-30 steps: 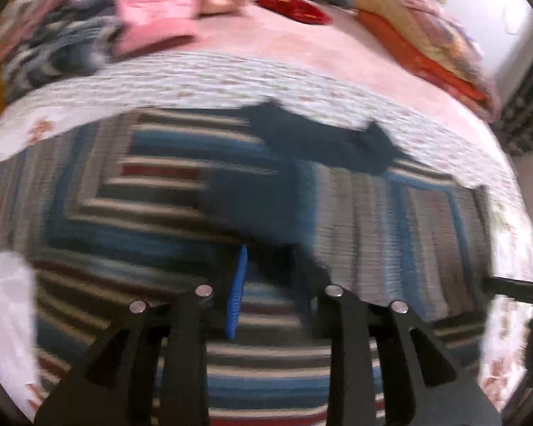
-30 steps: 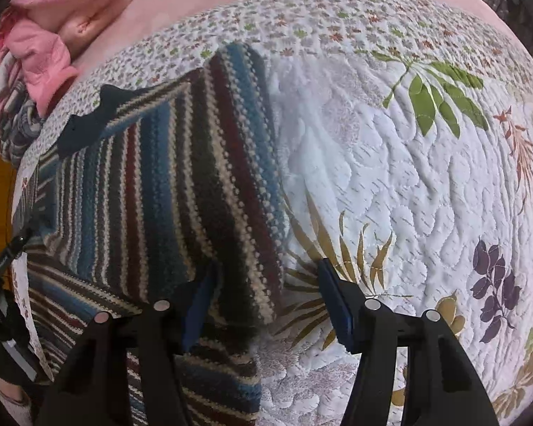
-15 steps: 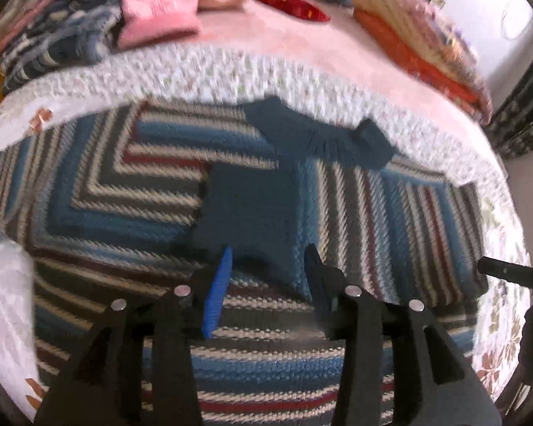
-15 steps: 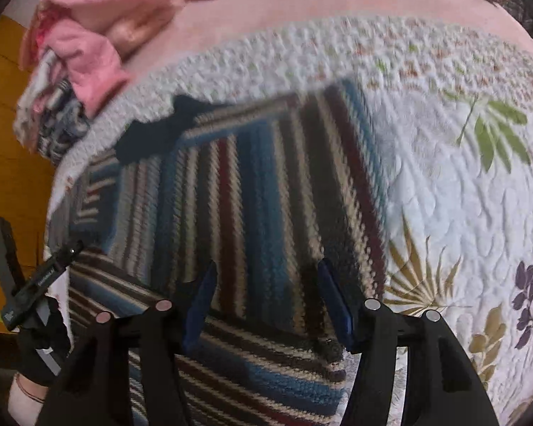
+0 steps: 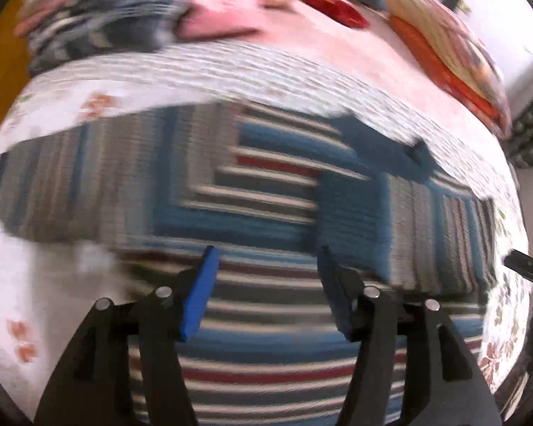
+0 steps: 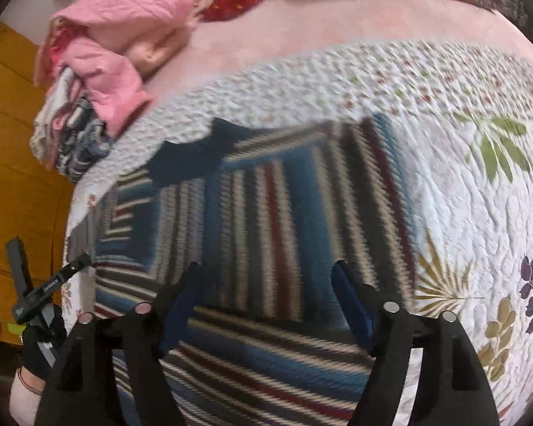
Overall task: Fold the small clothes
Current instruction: 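Grasp the other sleeve cuff with the left gripper, then fold the held sleeve across the sweater body with the left gripper and release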
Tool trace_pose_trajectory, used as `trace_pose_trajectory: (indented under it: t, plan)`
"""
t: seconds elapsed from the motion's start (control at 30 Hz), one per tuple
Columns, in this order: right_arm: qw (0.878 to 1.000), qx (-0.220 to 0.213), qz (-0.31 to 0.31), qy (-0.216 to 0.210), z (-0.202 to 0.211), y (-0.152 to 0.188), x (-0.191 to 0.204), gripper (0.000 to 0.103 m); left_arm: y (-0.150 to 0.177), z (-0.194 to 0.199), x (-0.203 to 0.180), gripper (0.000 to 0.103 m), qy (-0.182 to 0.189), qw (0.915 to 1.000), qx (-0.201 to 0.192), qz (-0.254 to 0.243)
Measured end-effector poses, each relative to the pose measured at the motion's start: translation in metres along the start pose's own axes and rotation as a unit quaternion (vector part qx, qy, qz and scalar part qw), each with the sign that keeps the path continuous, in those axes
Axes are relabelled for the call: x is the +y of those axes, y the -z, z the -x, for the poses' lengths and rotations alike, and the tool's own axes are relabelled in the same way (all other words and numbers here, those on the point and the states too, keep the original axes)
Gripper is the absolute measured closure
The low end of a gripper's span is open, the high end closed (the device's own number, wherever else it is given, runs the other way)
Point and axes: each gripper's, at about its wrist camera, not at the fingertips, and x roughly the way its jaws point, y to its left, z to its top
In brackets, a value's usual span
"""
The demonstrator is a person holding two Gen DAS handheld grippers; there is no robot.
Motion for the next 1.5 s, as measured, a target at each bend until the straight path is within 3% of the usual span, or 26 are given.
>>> trace_pose_trajectory:
  t: [0.07, 0.17, 0.23, 0.37, 0.53, 0.67, 0.77, 0.97, 1.03, 1.1, 1.13, 1.2, 1.33, 1.5]
  plan:
    - [1.0, -0.003, -0.004, -0.01, 0.001, 0.002, 0.011, 0.023, -0.005, 0.013, 0.047, 0.041, -0.042, 0.9988, -0.006, 0.023]
    - [1.0, 0.005, 0.004, -0.018, -0.006, 0.006, 0.034, 0.023, -0.009, 0.022, 0.122, 0.037, -0.072, 0.9936, -0.002, 0.087]
    - [1.0, 0.01, 0.016, -0.013, -0.01, 0.01, 0.044, 0.023, -0.009, 0.022, 0.168, 0.037, -0.071, 0.9869, 0.003, 0.145]
    - [0.999, 0.023, 0.037, -0.002, -0.023, 0.02, 0.058, 0.023, 0.0, 0.008, 0.248, 0.037, -0.057, 0.9655, 0.011, 0.254]
    - [0.998, 0.029, 0.06, 0.021, -0.032, 0.029, 0.064, 0.023, 0.003, -0.006, 0.304, 0.037, -0.042, 0.9485, 0.003, 0.314]
    - [0.996, 0.033, 0.064, 0.042, -0.039, 0.03, 0.054, 0.023, 0.009, -0.017, 0.333, 0.037, -0.009, 0.928, -0.003, 0.373]
    - [0.997, 0.038, 0.051, 0.051, -0.045, 0.03, 0.042, 0.023, 0.005, -0.027, 0.34, 0.037, 0.008, 0.9227, -0.005, 0.385]
    - [0.996, 0.04, 0.046, 0.064, -0.051, 0.031, 0.032, 0.023, -0.015, -0.043, 0.335, 0.04, 0.02, 0.9279, -0.018, 0.372]
    - [0.995, 0.043, 0.052, 0.068, -0.054, 0.032, 0.033, 0.023, -0.02, -0.048, 0.332, 0.057, 0.017, 0.9322, -0.016, 0.361]
    - [0.995, 0.045, 0.059, 0.073, -0.057, 0.033, 0.035, 0.023, -0.023, -0.051, 0.33, 0.067, 0.007, 0.9349, -0.013, 0.355]
    - [0.994, 0.047, 0.063, 0.075, -0.059, 0.034, 0.037, 0.023, -0.024, -0.051, 0.33, 0.082, 0.005, 0.9353, -0.016, 0.354]
    - [0.993, 0.049, 0.071, 0.078, -0.062, 0.035, 0.04, 0.023, -0.025, -0.048, 0.33, 0.09, 0.016, 0.9346, -0.024, 0.354]
    - [0.992, 0.05, 0.082, 0.081, -0.064, 0.035, 0.044, 0.023, -0.033, -0.033, 0.315, 0.092, 0.003, 0.9444, -0.055, 0.324]
    - [0.992, 0.047, 0.087, 0.079, -0.061, 0.034, 0.047, 0.023, -0.044, -0.002, 0.283, 0.092, 0.015, 0.9566, -0.098, 0.274]
